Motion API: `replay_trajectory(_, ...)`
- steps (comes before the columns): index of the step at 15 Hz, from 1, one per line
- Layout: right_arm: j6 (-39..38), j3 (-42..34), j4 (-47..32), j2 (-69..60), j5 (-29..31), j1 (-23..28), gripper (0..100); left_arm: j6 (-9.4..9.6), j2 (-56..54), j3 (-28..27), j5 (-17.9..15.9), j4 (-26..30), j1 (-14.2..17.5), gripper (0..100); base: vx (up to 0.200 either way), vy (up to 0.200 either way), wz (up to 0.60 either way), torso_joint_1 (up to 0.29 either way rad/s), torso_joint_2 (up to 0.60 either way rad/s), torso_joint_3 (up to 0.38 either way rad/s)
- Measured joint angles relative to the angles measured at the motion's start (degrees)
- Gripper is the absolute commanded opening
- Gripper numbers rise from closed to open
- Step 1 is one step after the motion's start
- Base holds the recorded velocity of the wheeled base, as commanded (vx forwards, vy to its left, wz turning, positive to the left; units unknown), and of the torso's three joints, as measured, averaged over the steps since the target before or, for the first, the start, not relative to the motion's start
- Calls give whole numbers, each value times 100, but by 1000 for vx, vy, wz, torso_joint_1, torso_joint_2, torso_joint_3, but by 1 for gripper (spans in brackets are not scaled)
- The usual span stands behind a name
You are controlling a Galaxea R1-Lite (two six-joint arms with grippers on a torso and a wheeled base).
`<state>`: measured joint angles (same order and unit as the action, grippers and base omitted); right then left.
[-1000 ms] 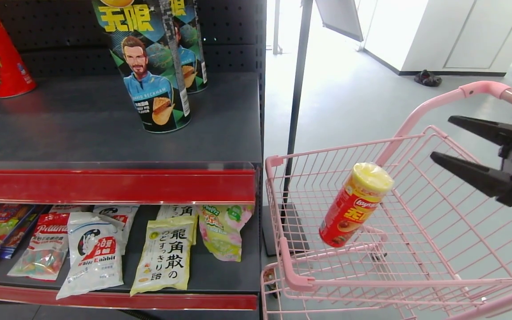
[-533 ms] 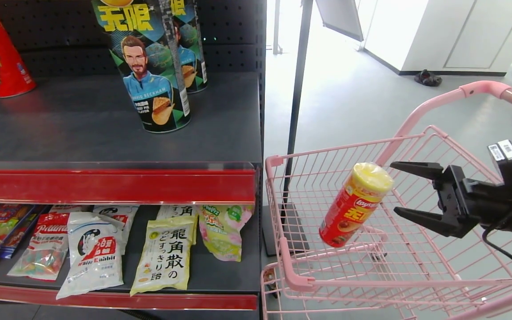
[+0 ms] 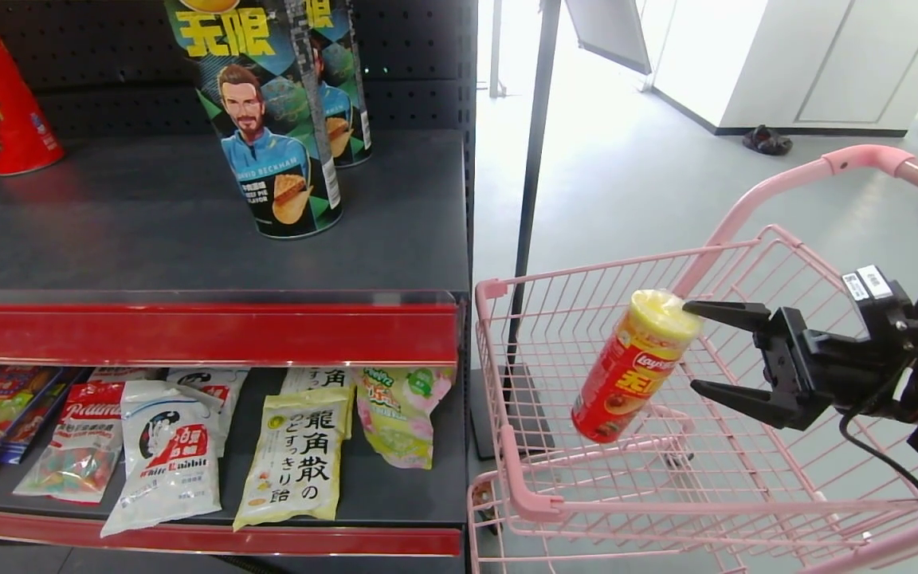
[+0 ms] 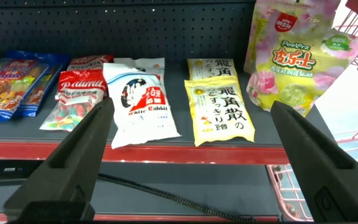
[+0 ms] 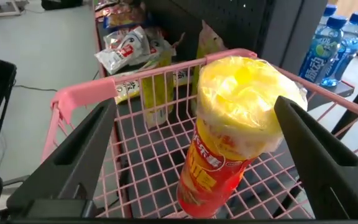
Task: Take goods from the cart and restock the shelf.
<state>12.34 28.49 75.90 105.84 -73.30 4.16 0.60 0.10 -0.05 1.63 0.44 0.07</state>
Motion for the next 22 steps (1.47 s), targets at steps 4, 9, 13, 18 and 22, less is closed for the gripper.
replay_trajectory(4, -104, 607, -39, -30, 1, 99, 100, 0, 0, -2, 0, 0, 0, 100, 0, 0, 0, 0, 0, 0)
replay_trajectory(9, -187, 750, -60, -50, -76, 127, 100, 0, 0, -5, 0, 0, 0, 100, 0, 0, 0, 0, 0, 0)
replay_trajectory(13, -183, 830, -55, 138, -196, 144, 100, -2, 0, -5, 0, 0, 0, 100, 0, 0, 0, 0, 0, 0)
replay_trajectory(18, -163, 918, -39, 480, -185, 149, 100, 0, 1, -5, 0, 0, 0, 100, 0, 0, 0, 0, 0, 0)
replay_trajectory(22, -130, 959, 2, 750, -172, 146, 100, 0, 1, -5, 0, 0, -2, 100, 0, 0, 0, 0, 0, 0)
